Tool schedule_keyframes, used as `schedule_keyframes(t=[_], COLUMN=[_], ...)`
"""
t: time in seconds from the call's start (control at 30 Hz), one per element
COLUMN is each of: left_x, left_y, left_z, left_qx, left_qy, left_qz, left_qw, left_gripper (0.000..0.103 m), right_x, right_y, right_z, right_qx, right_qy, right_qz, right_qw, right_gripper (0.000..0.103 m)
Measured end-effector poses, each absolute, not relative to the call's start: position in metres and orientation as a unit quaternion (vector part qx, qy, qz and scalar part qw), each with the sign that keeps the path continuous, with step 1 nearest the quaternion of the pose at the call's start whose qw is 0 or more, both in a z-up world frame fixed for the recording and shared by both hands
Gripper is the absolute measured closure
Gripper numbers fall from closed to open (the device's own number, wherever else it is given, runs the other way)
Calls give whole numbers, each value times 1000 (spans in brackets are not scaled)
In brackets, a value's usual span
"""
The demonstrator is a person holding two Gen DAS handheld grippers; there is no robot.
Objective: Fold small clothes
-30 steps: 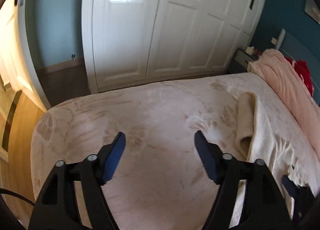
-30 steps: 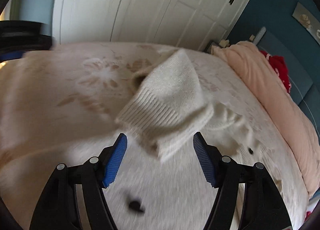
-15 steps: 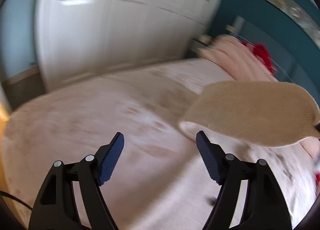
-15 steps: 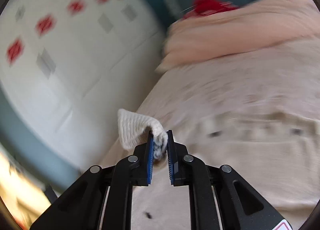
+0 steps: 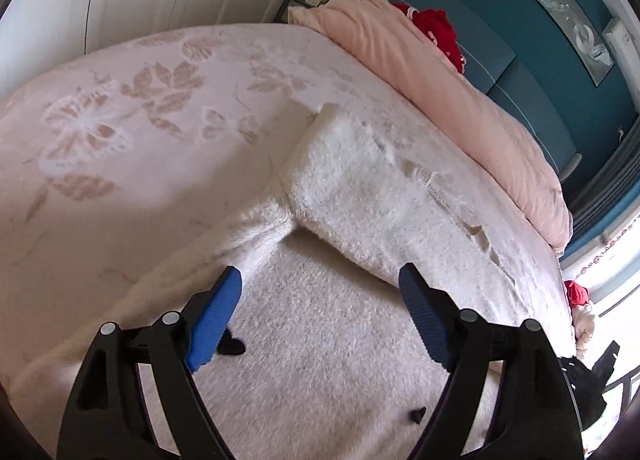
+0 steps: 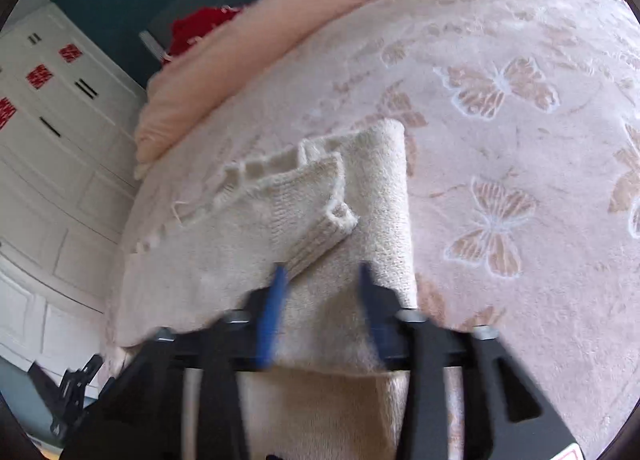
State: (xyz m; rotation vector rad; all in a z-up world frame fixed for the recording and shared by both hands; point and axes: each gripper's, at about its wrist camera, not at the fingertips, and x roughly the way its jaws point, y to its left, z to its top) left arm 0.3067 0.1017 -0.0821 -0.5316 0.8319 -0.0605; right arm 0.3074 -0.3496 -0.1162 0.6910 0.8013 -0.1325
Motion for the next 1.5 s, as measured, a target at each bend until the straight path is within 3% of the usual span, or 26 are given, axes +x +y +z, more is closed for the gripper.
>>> schedule_keyframes(t=[0.27,0.3,0.33,0.37,0.4,0.57,0.73,0.9,1.03,1.23,1.3,1.37,1.5], left_x=[353,357,359,360,359,359,358,358,359,341,320,295,235], left_y=[114,114,115,115,117,135,130,127,124,124,126,132,158], left_z=[-107,-108,-108,-107,-104,-103,-109,-110,-108,-93,-82,-72,-58], left_qx=[-311,-304,-297,-286,-277,-302,-277,-273,-263,-266,-248,-231,-195], left_qy=[425,428,429,424,412,401,408,409,410,412,411,403,412], left_qz=[-12,-12,-11,-10,-1,1,7,13,15,-4,-13,-4,-2], left_qw=[850,851,853,859,868,865,870,871,873,871,877,886,890], left_gripper=[26,32,36,50,64,75,75,75,74,63,52,47,35], right_x=[335,342,348,351,352,304,312,305,313,247,218,181,105], right_y=[-339,-338,-336,-332,-327,-324,-343,-340,-333,-311,-305,-297,-277], right_z=[-130,-133,-134,-132,-124,-68,-153,-123,-145,-105,-102,-105,-117], right_qx=[328,327,327,324,319,322,343,329,285,268,262,238,222], right_qy=[384,386,385,386,376,254,375,332,389,359,370,395,438], right_qz=[-58,-58,-52,-47,-42,-24,-72,-60,-74,-67,-63,-68,-60], right_qw=[861,861,862,863,869,912,858,882,873,891,889,885,869], right_gripper=[50,54,82,95,95,96,96,96,94,69,67,61,60])
